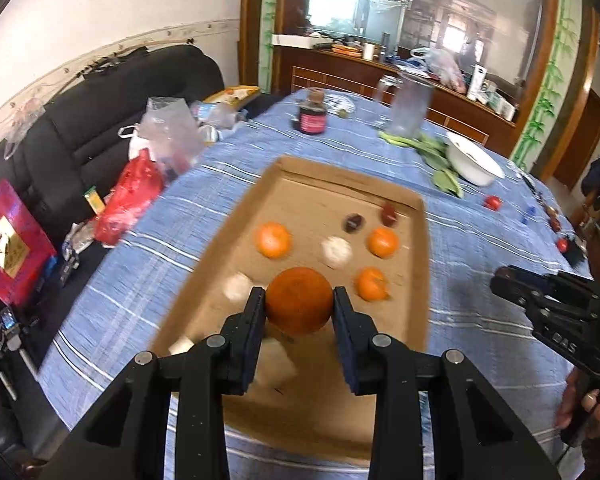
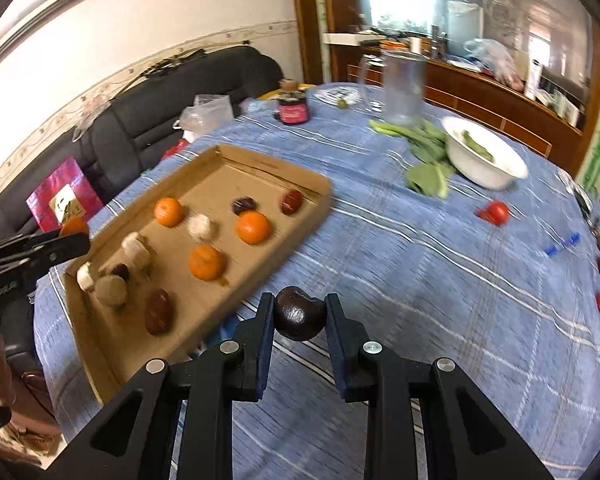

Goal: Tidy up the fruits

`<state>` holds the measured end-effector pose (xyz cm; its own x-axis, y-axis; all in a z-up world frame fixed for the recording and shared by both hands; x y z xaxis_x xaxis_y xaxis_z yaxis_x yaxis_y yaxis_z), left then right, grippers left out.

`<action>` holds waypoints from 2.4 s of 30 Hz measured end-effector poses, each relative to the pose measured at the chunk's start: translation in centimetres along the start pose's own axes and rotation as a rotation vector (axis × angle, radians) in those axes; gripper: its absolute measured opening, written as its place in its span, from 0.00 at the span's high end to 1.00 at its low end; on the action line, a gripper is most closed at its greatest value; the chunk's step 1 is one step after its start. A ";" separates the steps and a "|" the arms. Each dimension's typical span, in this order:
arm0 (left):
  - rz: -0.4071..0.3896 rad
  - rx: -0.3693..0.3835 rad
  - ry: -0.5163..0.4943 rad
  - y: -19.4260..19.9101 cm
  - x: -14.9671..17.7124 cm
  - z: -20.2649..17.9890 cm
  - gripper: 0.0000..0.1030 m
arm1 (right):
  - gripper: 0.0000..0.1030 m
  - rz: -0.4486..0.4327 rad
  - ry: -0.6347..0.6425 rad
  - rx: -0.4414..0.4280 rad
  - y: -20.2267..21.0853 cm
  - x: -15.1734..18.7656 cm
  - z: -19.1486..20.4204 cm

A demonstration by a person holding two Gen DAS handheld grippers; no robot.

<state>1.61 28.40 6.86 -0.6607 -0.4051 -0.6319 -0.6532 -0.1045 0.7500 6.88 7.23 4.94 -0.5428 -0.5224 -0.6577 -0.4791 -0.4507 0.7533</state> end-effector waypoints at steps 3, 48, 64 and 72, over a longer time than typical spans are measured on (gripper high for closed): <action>0.001 -0.012 -0.013 -1.1 -1.5 1.2 0.69 | 0.73 -0.004 0.024 -0.025 -0.8 -1.4 1.8; 0.250 0.015 -0.062 -18.2 -7.9 -0.7 0.59 | 0.57 0.142 0.110 -0.123 -12.5 -4.9 11.6; 0.076 -0.014 -0.005 -11.5 -7.9 0.4 0.28 | 0.34 0.075 -0.010 -0.001 -6.1 -3.0 10.0; -0.056 -0.022 0.089 -2.9 -5.0 3.3 0.07 | 0.15 -0.009 -0.065 0.129 0.1 0.4 9.2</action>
<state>5.54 33.75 7.17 -0.5869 -0.4773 -0.6540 -0.6795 -0.1489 0.7184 0.26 13.63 4.69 -0.5794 -0.4690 -0.6665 -0.5664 -0.3563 0.7431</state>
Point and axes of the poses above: each gripper's, at about its wrist camera, not at the fingertips, and y roughly against the way its jaws point, z to its left, x to its underside, the point moved 5 cm from there along -y, roughly the way its jaws point, and after that the axes turned 11 degrees about y, right-handed, at the moved point
